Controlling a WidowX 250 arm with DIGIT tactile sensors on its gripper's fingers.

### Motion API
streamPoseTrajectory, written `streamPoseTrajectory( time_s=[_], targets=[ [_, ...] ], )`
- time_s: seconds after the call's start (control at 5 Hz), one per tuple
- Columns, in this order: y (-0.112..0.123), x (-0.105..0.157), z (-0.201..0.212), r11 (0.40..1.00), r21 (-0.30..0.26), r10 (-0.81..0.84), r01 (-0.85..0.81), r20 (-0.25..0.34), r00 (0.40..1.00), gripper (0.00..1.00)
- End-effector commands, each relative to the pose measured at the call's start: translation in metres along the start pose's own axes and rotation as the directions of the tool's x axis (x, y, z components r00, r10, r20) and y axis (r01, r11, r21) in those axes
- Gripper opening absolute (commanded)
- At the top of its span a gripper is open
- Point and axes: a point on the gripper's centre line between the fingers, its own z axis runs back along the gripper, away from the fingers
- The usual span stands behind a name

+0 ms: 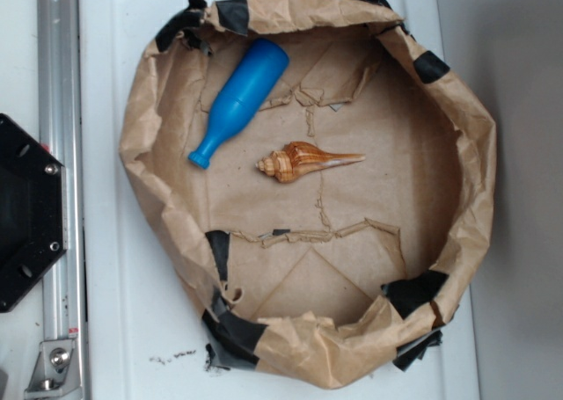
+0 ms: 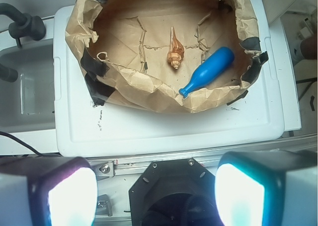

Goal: Grab the shell.

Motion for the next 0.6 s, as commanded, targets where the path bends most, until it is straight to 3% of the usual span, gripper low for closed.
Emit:
streamPoseTrajectory(
  time_s=[0.0,0.2,0.4],
  targets=[
    [0.0,0.0,0.0,1.0,0.0,0.0,0.0,0.0,1.0,1.0],
    [0.019,0.048,-0.031,1.0,0.014,-0.019,0.018,0.075,0.997,1.0],
    [0.023,0.097,-0.068,0.995,0.029,-0.097,0.093,0.16,0.982,1.0]
  ],
)
